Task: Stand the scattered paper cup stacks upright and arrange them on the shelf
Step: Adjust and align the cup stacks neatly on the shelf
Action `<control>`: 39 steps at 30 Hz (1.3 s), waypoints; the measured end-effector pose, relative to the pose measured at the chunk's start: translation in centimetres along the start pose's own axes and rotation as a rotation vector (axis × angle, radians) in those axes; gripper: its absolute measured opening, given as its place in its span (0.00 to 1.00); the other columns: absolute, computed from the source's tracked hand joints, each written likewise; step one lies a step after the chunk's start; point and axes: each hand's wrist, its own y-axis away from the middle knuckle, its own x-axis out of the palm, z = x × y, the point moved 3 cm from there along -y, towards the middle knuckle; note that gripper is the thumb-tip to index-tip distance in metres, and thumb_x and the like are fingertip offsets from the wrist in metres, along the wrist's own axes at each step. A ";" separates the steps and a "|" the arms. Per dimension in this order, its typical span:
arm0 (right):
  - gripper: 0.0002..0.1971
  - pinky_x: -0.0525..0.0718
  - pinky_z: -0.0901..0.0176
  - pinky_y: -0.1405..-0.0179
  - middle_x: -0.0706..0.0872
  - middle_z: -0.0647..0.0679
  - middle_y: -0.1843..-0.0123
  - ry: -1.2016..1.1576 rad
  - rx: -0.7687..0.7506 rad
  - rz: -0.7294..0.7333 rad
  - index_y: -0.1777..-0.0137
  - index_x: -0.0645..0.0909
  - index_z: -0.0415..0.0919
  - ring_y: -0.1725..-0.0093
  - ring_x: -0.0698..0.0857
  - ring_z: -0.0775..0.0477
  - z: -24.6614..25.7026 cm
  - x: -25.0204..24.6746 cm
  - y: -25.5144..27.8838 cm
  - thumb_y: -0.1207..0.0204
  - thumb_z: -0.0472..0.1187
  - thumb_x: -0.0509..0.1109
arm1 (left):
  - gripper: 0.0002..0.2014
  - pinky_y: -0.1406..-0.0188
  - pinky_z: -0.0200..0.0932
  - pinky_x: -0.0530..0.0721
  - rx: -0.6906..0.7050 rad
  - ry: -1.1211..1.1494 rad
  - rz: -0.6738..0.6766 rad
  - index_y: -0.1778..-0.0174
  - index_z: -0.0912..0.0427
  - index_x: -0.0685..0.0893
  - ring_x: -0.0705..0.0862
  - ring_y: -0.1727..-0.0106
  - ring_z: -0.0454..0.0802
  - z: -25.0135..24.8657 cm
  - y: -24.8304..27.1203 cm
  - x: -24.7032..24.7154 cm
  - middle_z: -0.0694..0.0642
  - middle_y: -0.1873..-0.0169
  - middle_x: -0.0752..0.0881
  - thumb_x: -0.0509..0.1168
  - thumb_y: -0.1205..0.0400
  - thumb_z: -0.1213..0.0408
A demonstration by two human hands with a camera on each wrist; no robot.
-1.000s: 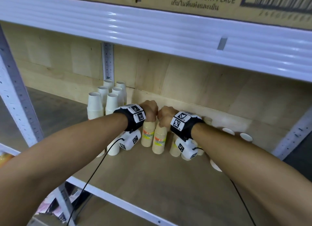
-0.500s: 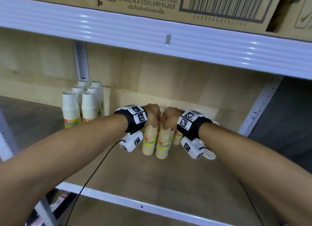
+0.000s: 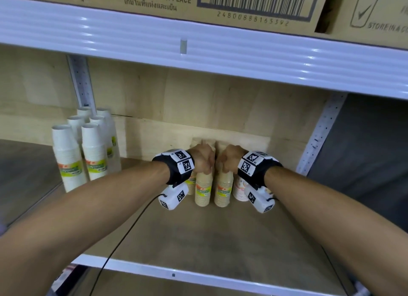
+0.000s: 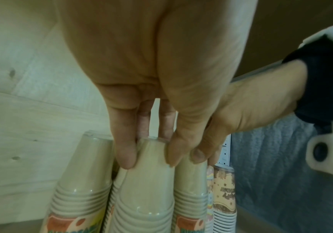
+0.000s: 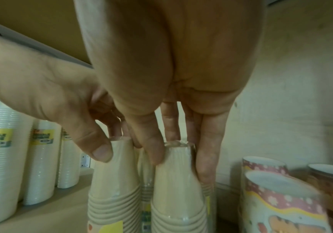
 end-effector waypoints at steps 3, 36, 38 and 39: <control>0.16 0.82 0.55 0.52 0.87 0.41 0.40 -0.006 0.005 -0.007 0.39 0.86 0.34 0.43 0.86 0.43 -0.5 0.4 -0.6 0.26 0.35 0.74 | 0.17 0.51 0.41 0.82 0.007 0.028 0.004 0.37 0.60 0.87 0.84 0.41 0.52 0.4 -0.6 0.5 0.56 0.39 0.86 0.72 0.23 0.70; 0.12 0.86 0.58 0.57 0.88 0.44 0.47 -0.213 0.026 -0.296 0.48 0.87 0.44 0.51 0.88 0.43 0.5 -3.0 -3.1 0.31 0.43 0.72 | 0.18 0.55 0.38 0.77 0.010 0.048 -0.077 0.39 0.52 0.86 0.81 0.49 0.47 1.3 0.2 -2.9 0.47 0.51 0.83 0.75 0.24 0.55; 0.13 0.83 0.59 0.54 0.86 0.44 0.42 -0.203 -0.004 -0.343 0.44 0.86 0.43 0.47 0.86 0.43 1.8 -4.0 -3.2 0.28 0.43 0.72 | 0.17 0.56 0.38 0.77 -0.001 0.038 -0.113 0.39 0.53 0.87 0.81 0.51 0.48 1.7 1.2 -4.8 0.45 0.57 0.82 0.74 0.24 0.56; 0.13 0.82 0.59 0.53 0.86 0.44 0.41 -0.206 -0.029 -0.351 0.43 0.86 0.42 0.45 0.86 0.42 2.7 -4.4 -3.2 0.27 0.43 0.72 | 0.17 0.55 0.39 0.79 -0.011 0.038 -0.133 0.39 0.53 0.86 0.81 0.50 0.48 2.0 1.7 -5.9 0.45 0.58 0.82 0.74 0.24 0.56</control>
